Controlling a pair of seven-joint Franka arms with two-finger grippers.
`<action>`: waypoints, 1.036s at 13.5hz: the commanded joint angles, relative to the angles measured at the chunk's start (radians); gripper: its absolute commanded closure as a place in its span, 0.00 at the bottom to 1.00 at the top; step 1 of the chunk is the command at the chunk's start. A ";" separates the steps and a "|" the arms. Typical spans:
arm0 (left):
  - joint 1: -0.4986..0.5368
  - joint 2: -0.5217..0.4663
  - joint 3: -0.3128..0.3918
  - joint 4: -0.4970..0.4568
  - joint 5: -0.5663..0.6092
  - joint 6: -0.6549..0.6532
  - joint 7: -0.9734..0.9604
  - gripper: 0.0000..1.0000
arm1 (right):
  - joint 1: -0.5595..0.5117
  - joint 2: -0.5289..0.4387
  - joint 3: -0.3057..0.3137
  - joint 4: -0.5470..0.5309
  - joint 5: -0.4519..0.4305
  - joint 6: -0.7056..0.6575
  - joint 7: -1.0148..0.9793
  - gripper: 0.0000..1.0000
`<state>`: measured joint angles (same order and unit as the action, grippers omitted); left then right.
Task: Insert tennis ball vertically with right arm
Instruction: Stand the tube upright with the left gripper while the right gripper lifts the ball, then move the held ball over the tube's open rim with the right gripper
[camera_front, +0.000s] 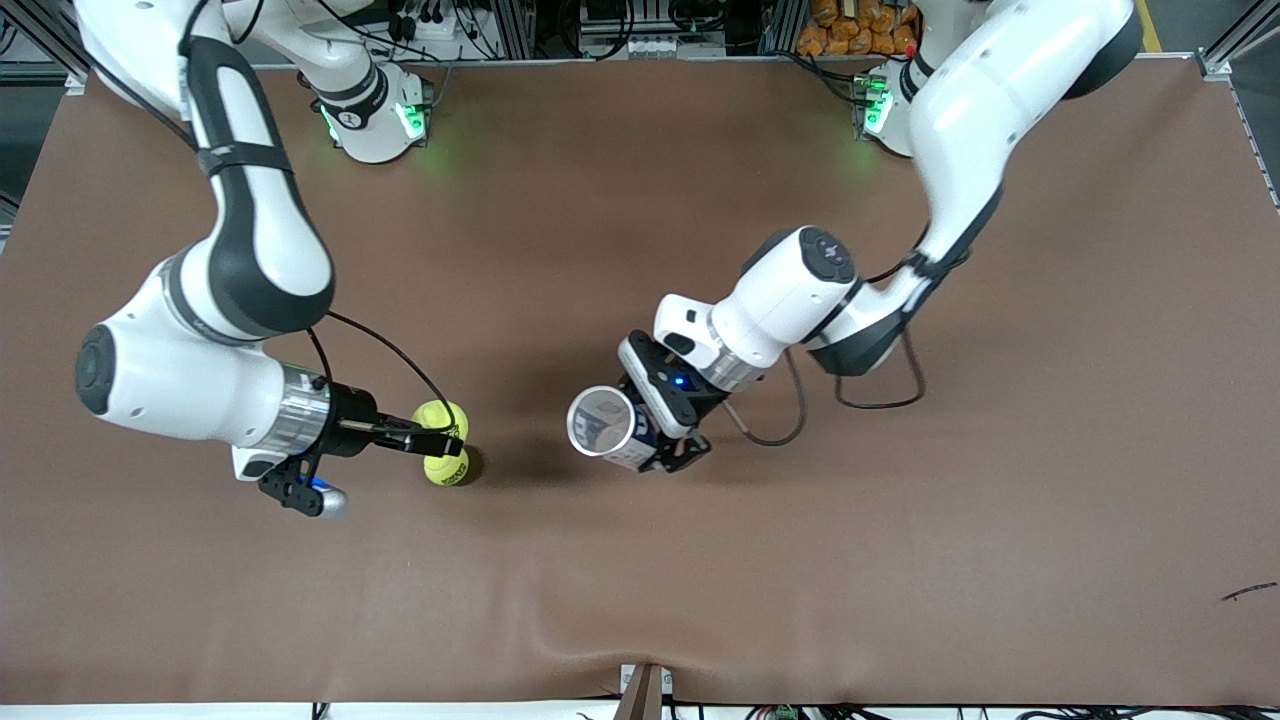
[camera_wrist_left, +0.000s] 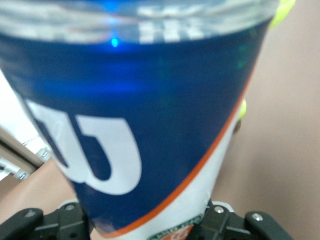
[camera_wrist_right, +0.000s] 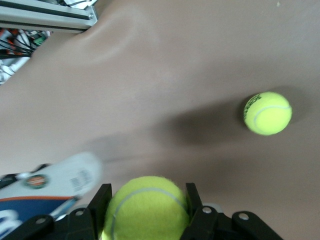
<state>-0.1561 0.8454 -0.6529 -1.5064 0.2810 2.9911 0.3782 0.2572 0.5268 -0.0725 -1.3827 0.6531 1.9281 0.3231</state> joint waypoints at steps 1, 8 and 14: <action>-0.097 0.069 0.088 0.006 0.000 0.175 -0.001 0.25 | -0.052 -0.039 0.014 -0.026 0.057 -0.070 0.004 0.74; -0.204 0.228 0.144 -0.020 -0.014 0.465 -0.007 0.24 | 0.037 -0.051 0.016 0.088 0.040 -0.068 0.322 0.74; -0.217 0.253 0.160 -0.029 -0.014 0.465 -0.042 0.24 | 0.195 0.005 0.016 0.084 -0.104 0.069 0.353 0.74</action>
<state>-0.3559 1.0975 -0.5103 -1.5353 0.2808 3.4460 0.3563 0.4225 0.5169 -0.0501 -1.3131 0.5761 1.9942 0.6429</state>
